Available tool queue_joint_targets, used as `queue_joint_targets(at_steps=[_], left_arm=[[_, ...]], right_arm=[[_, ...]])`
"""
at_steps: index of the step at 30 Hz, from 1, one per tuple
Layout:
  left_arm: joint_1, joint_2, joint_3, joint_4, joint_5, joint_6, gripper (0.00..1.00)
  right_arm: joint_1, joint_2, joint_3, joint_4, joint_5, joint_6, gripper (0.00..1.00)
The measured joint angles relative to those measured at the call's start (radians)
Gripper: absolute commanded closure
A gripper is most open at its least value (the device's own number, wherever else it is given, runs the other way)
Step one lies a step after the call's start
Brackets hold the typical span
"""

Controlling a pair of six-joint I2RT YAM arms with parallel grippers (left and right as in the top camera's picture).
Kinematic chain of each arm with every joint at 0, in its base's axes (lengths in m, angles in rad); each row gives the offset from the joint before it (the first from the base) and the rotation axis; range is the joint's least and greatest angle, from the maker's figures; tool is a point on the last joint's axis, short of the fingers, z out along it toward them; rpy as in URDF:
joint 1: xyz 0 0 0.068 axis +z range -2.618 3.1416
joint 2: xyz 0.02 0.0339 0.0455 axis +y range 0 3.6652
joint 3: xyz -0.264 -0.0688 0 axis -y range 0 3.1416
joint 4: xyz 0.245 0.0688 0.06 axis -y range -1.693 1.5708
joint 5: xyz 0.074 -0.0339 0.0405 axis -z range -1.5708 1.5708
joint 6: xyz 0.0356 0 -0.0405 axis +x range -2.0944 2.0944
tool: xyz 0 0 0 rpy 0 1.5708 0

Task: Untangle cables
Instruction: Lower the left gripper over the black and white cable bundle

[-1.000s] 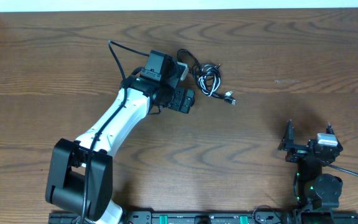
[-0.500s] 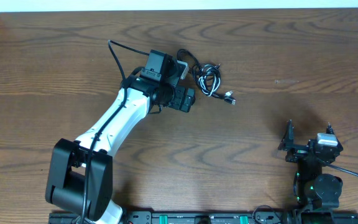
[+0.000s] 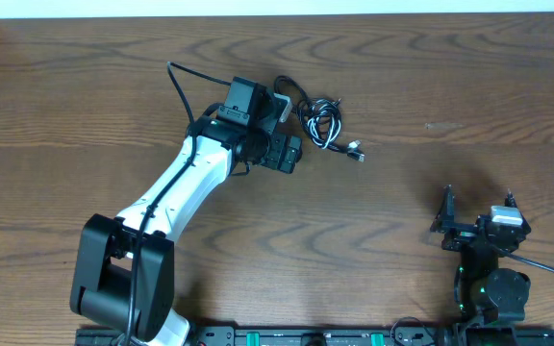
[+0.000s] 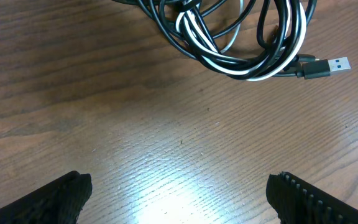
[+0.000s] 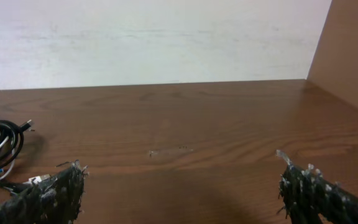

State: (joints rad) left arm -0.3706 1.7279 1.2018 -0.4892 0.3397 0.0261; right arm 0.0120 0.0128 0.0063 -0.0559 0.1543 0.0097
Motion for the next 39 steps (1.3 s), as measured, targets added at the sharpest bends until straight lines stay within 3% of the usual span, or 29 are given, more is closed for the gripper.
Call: queue_joint_targets(at_steps=[23, 34, 39], left_arm=[[0.000, 0.000, 0.000, 0.008, 0.000, -0.002, 0.05], [0.000, 0.000, 0.000, 0.033, -0.004, -0.095, 0.05], [-0.026, 0.028, 0.000, 0.108, -0.091, -0.139, 0.05]], right_arm=[[0.000, 0.000, 0.000, 0.000, 0.000, 0.000, 0.01], [0.000, 0.000, 0.000, 0.000, 0.000, 0.000, 0.01], [0.000, 0.000, 0.000, 0.000, 0.000, 0.000, 0.01]])
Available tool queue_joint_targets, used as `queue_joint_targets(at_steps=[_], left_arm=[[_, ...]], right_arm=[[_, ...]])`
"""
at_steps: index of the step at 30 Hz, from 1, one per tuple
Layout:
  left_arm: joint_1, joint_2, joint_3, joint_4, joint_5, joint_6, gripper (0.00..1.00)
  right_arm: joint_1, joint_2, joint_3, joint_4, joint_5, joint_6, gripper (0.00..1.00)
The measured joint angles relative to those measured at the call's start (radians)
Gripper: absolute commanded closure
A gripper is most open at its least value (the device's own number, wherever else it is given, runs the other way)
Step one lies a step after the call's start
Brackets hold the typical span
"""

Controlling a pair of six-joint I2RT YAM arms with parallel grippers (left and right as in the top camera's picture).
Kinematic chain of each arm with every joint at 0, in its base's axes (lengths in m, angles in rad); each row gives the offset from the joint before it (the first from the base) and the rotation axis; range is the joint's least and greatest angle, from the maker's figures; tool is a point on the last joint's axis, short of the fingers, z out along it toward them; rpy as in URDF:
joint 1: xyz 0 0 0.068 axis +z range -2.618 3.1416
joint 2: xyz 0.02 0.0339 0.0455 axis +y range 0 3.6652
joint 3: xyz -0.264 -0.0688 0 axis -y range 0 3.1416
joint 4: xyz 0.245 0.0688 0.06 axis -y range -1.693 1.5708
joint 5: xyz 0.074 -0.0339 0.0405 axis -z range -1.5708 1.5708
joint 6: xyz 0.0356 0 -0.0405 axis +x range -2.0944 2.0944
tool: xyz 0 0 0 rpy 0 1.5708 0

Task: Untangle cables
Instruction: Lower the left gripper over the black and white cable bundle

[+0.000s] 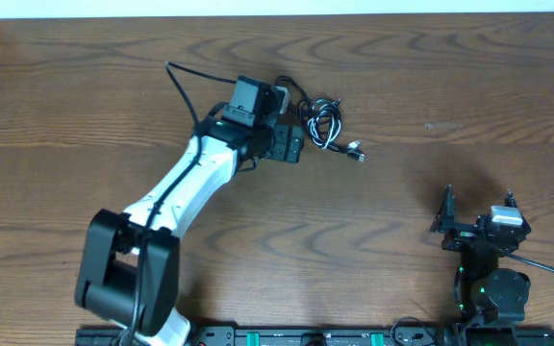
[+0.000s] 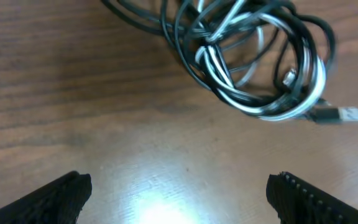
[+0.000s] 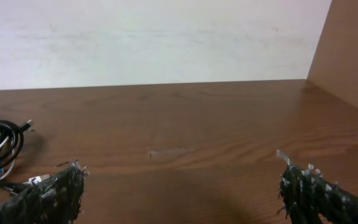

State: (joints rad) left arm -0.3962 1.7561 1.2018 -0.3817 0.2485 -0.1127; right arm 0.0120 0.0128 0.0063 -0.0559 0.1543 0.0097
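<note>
A tangled bundle of black and white cables (image 1: 323,125) lies on the wooden table at the back middle. In the left wrist view the cable bundle (image 2: 253,68) fills the upper half, a USB plug (image 2: 344,114) sticking out at its right. My left gripper (image 1: 285,147) is open just left of the bundle, with bare wood between its fingers (image 2: 179,193). My right gripper (image 1: 476,219) stands open at the front right, far from the cables; its wrist view shows the bundle at the left edge.
The left arm (image 1: 176,192) stretches diagonally across the table's left half. A light scuff mark (image 1: 442,126) shows on the wood right of the cables. A white wall (image 3: 154,37) runs behind the table's far edge.
My left gripper has moved slightly toward the table's back beside the bundle, and the cables now sit lower and fuller in its wrist view. Both grippers stay open; the right arm is unmoved.
</note>
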Motion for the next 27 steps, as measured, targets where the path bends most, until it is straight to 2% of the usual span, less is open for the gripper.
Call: queue_joint_targets(at_steps=[6, 13, 27], left_arm=[[-0.024, 0.106, 0.000, 0.069, -0.046, -0.004, 0.05], [-0.024, 0.107, 0.000, 0.107, -0.053, -0.008, 0.05], [-0.026, 0.107, 0.000, 0.283, -0.053, -0.053, 0.05]], right_arm=[[0.000, 0.000, 0.000, 0.000, 0.000, 0.000, 0.01], [0.000, 0.000, 0.000, 0.000, 0.000, 0.000, 0.01], [0.000, 0.000, 0.000, 0.000, 0.000, 0.000, 0.01]])
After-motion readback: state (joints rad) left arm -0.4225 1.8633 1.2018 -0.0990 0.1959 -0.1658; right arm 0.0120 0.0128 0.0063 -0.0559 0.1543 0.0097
